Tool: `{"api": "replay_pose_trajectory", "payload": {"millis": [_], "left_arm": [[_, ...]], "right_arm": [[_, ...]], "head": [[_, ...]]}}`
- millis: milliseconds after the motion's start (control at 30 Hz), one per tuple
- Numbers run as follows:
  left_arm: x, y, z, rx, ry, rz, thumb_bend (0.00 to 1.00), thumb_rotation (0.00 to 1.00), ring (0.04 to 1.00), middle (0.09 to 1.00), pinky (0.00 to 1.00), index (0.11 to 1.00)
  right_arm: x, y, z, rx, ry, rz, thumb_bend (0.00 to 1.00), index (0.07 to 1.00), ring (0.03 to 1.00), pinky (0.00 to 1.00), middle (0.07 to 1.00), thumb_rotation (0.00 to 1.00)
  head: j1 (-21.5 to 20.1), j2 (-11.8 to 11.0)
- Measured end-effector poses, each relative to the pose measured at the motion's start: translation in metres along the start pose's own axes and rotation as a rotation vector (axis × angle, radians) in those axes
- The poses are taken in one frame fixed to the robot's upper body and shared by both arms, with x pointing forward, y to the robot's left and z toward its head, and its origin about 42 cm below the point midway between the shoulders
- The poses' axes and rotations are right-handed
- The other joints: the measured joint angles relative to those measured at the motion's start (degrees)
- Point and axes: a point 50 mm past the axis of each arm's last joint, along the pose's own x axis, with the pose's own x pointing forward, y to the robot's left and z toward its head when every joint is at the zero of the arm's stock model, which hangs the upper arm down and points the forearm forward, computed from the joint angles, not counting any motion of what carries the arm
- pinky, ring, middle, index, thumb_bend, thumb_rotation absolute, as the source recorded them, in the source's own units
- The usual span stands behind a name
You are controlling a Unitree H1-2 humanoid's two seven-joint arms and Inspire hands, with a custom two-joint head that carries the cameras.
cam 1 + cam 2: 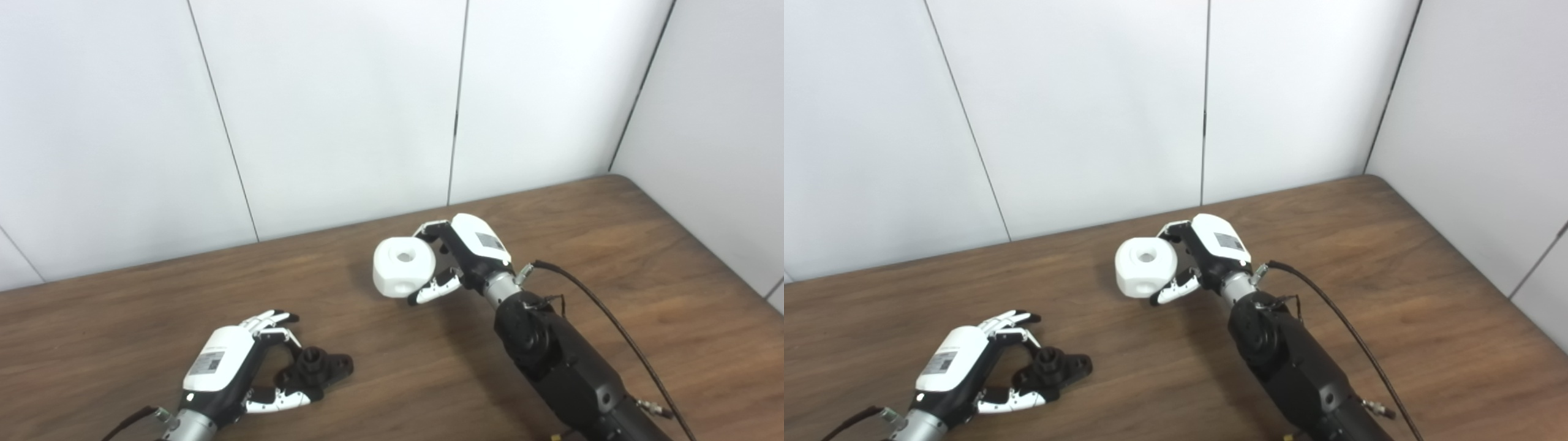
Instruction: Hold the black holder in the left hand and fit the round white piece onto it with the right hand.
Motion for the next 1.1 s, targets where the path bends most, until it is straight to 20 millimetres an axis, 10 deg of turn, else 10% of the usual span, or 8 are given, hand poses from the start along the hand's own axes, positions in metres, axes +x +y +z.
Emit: {"api": "replay_pose_trajectory", "payload": {"millis": [1100], "left_arm": [[0.014,-0.003,0.007,-0.017,0.024,0.010,0.52,0.06,0.912,0.851,0.91,0.486]], "right_arm": [[-0.020,0.002,0.062,0.001,-0.238,0.132,0.52,0.482,0.684,0.57,0.685,0.14]], "head": [[10.46,2.73]]}}
